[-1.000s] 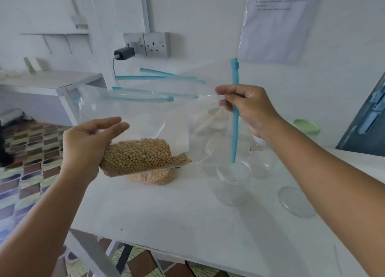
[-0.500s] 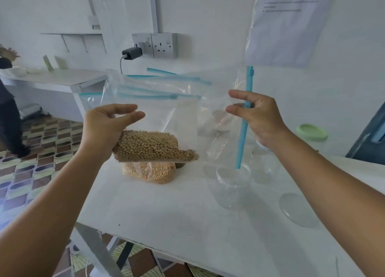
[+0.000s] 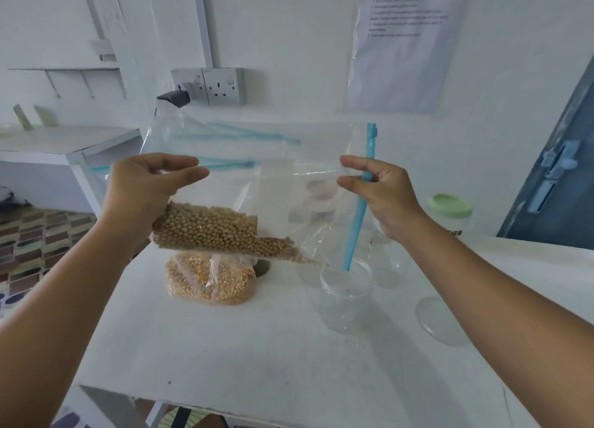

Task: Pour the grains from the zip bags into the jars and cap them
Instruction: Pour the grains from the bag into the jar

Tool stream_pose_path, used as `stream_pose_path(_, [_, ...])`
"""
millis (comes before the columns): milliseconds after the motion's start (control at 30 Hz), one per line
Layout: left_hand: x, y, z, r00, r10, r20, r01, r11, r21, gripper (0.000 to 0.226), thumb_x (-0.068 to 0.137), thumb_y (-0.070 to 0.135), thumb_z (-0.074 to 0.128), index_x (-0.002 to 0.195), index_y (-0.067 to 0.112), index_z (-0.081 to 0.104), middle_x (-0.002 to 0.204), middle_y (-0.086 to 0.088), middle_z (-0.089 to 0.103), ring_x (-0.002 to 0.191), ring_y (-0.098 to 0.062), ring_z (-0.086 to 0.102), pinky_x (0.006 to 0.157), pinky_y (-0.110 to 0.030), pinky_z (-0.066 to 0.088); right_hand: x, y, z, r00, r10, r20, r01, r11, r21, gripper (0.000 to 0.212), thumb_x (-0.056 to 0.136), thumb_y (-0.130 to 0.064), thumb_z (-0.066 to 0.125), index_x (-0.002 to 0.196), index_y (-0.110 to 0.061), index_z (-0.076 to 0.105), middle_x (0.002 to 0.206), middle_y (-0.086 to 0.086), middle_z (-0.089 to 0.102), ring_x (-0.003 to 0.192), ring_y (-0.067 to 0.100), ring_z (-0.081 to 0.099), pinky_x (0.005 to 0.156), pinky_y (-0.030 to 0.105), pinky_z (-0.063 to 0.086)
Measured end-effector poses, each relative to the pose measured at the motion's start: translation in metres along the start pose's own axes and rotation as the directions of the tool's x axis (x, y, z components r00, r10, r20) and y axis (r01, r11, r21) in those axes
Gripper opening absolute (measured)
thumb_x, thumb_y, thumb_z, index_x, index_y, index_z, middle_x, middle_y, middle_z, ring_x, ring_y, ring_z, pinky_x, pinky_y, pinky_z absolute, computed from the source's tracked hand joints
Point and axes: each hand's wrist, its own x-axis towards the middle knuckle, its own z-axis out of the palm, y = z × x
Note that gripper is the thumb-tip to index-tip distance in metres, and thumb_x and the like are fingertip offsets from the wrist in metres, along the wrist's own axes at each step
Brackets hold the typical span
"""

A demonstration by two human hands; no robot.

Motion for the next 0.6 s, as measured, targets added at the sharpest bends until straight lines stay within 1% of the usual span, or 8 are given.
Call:
stream_pose_path(67, [0.005,0.003,-0.001,1.0,0.0,0.003,0.0,1.0,-0.001,0.026,0.064,0.045,0.093,0.085,0.034,0.082,0.087,-0.004,0.057,0.075,-0.014,0.051,0.075,-0.034,0.045,0.0,-0.001,0.001,1.0,-0.001,-0.005,0.001,1.0,0.006,0.033,0.083,-0.016,0.086,0.111,-0.031,0.079,0.117,-0.019,0.074,0.103,0.003,0.069,0.102,0.022,0.053])
stream_pose_path(133, [0.009,0.005,-0.001,1.0,0.019,0.011,-0.019,1.0,-0.002,0.026,0.064,0.046,0.093,0.085,0.035,0.082,0.084,-0.004,0.056,0.074,-0.014,0.05,0.076,-0.034,0.045,-0.001,0.0,0.001,1.0,-0.006,-0.01,0.006,1.0,0.015,0.035,0.083,-0.015,0.086,0.114,-0.028,0.079,0.113,-0.02,0.075,0.096,-0.005,0.068,0.096,0.016,0.053])
stream_pose_path(233, [0.014,0.005,0.0,0.999,0.039,0.021,-0.039,0.999,-0.003,0.031,0.063,0.047,0.094,0.088,0.033,0.083,0.083,-0.001,0.063,0.073,-0.012,0.053,0.076,-0.03,0.046,-0.003,0.003,0.001,1.0,-0.007,-0.019,0.008,1.0,0.027,0.036,0.083,-0.013,0.085,0.117,-0.024,0.078,0.112,-0.02,0.073,0.089,-0.012,0.066,0.091,0.011,0.051])
stream_pose_path(333, [0.015,0.006,0.003,0.998,0.061,0.033,-0.06,0.998,-0.01,0.031,0.061,0.048,0.094,0.086,0.034,0.083,0.079,0.001,0.064,0.072,-0.011,0.054,0.075,-0.03,0.047,-0.004,0.005,0.0,1.0,-0.006,-0.022,0.007,0.999,0.038,0.036,0.084,-0.013,0.085,0.118,-0.024,0.078,0.115,-0.017,0.072,0.087,-0.012,0.066,0.088,0.011,0.051])
stream_pose_path(400, [0.014,0.006,0.006,0.996,0.078,0.037,-0.078,0.997,-0.002,0.031,0.063,0.045,0.092,0.089,0.031,0.082,0.076,0.002,0.063,0.071,-0.013,0.052,0.072,-0.027,0.047,-0.005,0.007,-0.001,1.0,0.0,-0.026,0.001,1.0,0.023,0.036,0.084,-0.015,0.085,0.118,-0.026,0.078,0.118,-0.016,0.072,0.088,-0.011,0.066,0.088,0.011,0.051])
stream_pose_path(500, [0.013,0.004,0.009,0.996,0.083,0.043,-0.083,0.996,0.007,0.032,0.063,0.043,0.092,0.091,0.03,0.082,0.074,-0.001,0.059,0.072,-0.019,0.05,0.072,-0.028,0.047,-0.007,0.011,-0.002,1.0,0.009,-0.027,-0.008,1.0,0.011,0.035,0.084,-0.018,0.085,0.117,-0.029,0.078,0.12,-0.016,0.071,0.094,-0.006,0.065,0.088,0.01,0.051])
stream_pose_path(533, [0.013,0.003,0.009,0.996,0.079,0.044,-0.08,0.997,0.006,0.033,0.063,0.044,0.092,0.091,0.029,0.082,0.07,0.002,0.059,0.07,-0.019,0.049,0.072,-0.028,0.047,-0.007,0.012,-0.002,1.0,0.012,-0.028,-0.012,1.0,0.011,0.035,0.084,-0.018,0.085,0.117,-0.029,0.078,0.12,-0.016,0.071,0.097,-0.003,0.065,0.088,0.01,0.05])
stream_pose_path(600, [0.012,0.003,0.01,0.997,0.066,0.048,-0.067,0.998,0.014,0.032,0.066,0.041,0.092,0.094,0.029,0.082,0.06,0.018,0.06,0.063,-0.006,0.052,0.073,-0.025,0.047,-0.009,0.014,-0.002,0.999,0.021,-0.03,-0.02,1.0,0.014,0.035,0.084,-0.018,0.085,0.117,-0.029,0.079,0.116,-0.018,0.071,0.096,-0.002,0.065,0.087,0.011,0.05])
